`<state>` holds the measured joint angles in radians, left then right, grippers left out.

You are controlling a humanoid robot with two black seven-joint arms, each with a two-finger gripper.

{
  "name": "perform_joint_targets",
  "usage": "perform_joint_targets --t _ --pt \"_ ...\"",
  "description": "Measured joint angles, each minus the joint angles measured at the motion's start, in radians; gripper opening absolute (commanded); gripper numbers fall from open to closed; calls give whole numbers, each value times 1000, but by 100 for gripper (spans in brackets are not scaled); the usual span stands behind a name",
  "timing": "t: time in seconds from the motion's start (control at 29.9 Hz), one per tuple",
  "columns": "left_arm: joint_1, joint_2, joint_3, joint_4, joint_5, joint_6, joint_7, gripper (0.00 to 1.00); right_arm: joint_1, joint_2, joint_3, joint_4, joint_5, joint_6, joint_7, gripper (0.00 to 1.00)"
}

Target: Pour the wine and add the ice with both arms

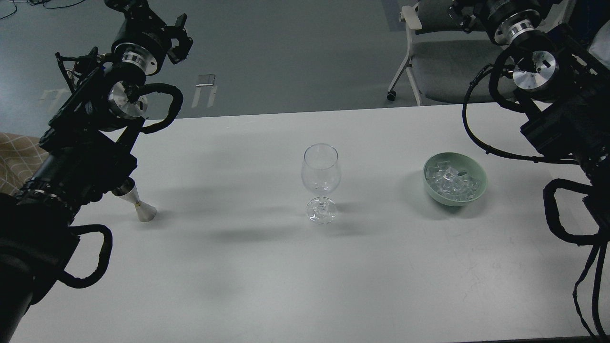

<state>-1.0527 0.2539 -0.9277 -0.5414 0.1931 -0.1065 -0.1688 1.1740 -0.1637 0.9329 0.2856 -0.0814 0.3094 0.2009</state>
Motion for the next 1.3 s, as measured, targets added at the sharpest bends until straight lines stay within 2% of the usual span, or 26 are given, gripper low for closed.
perform_joint_targets --t 0.1,0.33,0.57,0.83,1.14,1.3 --pt "1 44 -4 -65 -4 -1 35 98 16 0 7 1 2 -25 0 100" --pt "96 147 -3 -263 -140 4 74 98 10 -26 27 3 4 -29 -2 100" --pt "283 318 -19 -511 -220 4 121 98 -27 -30 26 5 4 0 -2 100" --pt "525 503 -110 -772 -397 19 234 98 -37 -30 25 3 3 6 -2 100" --pt "866 657 -331 -987 -447 30 245 98 -51 -28 24 4 1 3 -2 100" --pt "1095 672 -465 -1060 -484 30 246 98 -51 -28 23 5 -1 -2 -2 100"
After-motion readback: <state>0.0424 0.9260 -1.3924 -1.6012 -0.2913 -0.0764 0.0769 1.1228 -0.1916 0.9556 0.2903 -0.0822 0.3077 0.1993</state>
